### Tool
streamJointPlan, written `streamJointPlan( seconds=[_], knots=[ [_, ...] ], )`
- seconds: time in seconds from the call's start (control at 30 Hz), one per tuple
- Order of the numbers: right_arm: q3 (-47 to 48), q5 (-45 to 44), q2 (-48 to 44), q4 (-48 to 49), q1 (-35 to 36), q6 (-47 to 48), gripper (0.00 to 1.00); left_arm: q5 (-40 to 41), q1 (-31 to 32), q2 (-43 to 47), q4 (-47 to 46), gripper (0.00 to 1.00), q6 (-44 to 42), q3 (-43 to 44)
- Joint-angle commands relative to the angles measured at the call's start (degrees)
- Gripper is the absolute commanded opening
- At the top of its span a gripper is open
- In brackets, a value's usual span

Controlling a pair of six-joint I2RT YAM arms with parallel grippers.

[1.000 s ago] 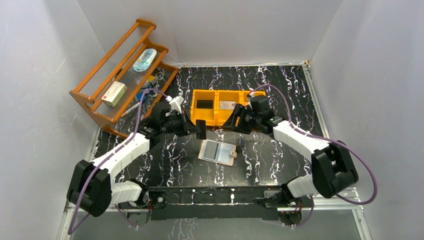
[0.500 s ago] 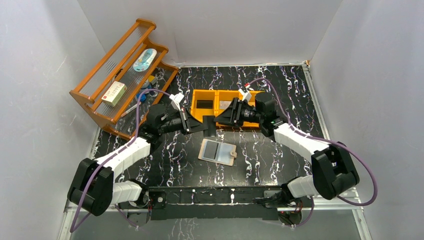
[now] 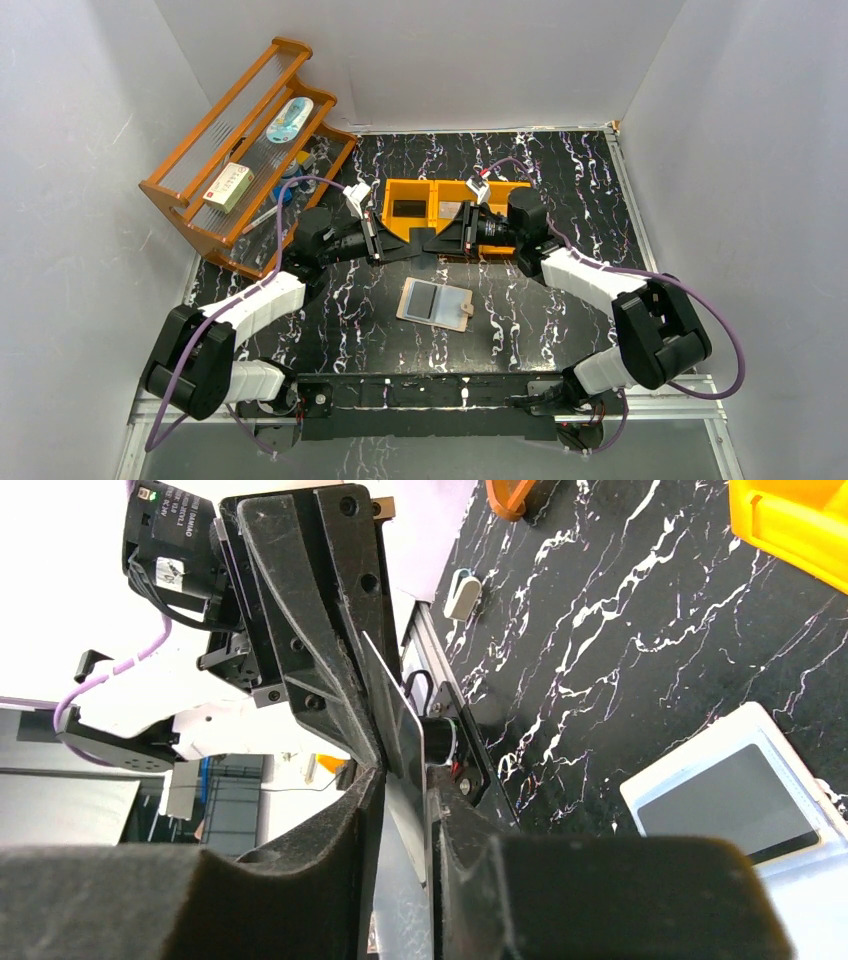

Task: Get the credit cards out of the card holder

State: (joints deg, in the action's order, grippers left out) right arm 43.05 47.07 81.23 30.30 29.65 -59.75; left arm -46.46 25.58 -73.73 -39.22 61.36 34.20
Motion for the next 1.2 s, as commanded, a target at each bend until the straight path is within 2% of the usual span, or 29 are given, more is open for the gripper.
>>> streamJointPlan(
  seconds=[0.0,0.17,0.3,0.33,0.4,0.43,0.57,0.77,0.97,1.17],
  knots=[
    [-0.5,2.4,0.4,7.1,0.1,-2.4,0.26,-1.4,-0.4,0.9,-2.8,0.00,0.6,-0.2],
    [-1.1,2.2,-0.1,7.0,0.1,-2.4,0.15,-0.4,-0.4,1.2,-2.0,0.00,0.1,-0.3],
    [-1.7,1.4,-0.5,6.9,0.1,-2.3,0.04,1.1,-0.5,2.0,3.6,0.12,-3.1,1.1],
    [-1.8,1.1,-0.7,6.6,0.1,-2.3,0.04,1.9,-0.4,2.6,5.1,0.18,-4.0,1.3],
    [-1.6,0.2,-1.0,5.3,0.1,-1.3,0.01,4.0,-0.4,4.0,9.6,0.39,-6.7,2.1],
    [-1.1,-0.5,-1.2,3.7,0.1,-0.3,0.00,5.1,-0.4,4.8,12.4,0.46,-8.2,2.7],
    [2.5,-4.4,-1.7,-7.2,0.1,6.8,0.00,12.7,-0.4,9.6,24.5,0.74,-15.1,4.7],
    [12.2,-14.4,1.2,-25.8,0.5,20.1,0.00,34.1,-0.4,18.8,41.1,0.97,-20.5,5.9],
    [24.4,-33.3,7.2,-36.0,6.2,33.7,0.00,50.1,-0.6,23.7,56.1,0.98,-23.2,9.7],
    [36.5,-54.4,15.6,-40.6,13.6,54.3,0.00,60.0,-0.7,25.0,65.0,0.98,-23.7,12.6]
  ],
)
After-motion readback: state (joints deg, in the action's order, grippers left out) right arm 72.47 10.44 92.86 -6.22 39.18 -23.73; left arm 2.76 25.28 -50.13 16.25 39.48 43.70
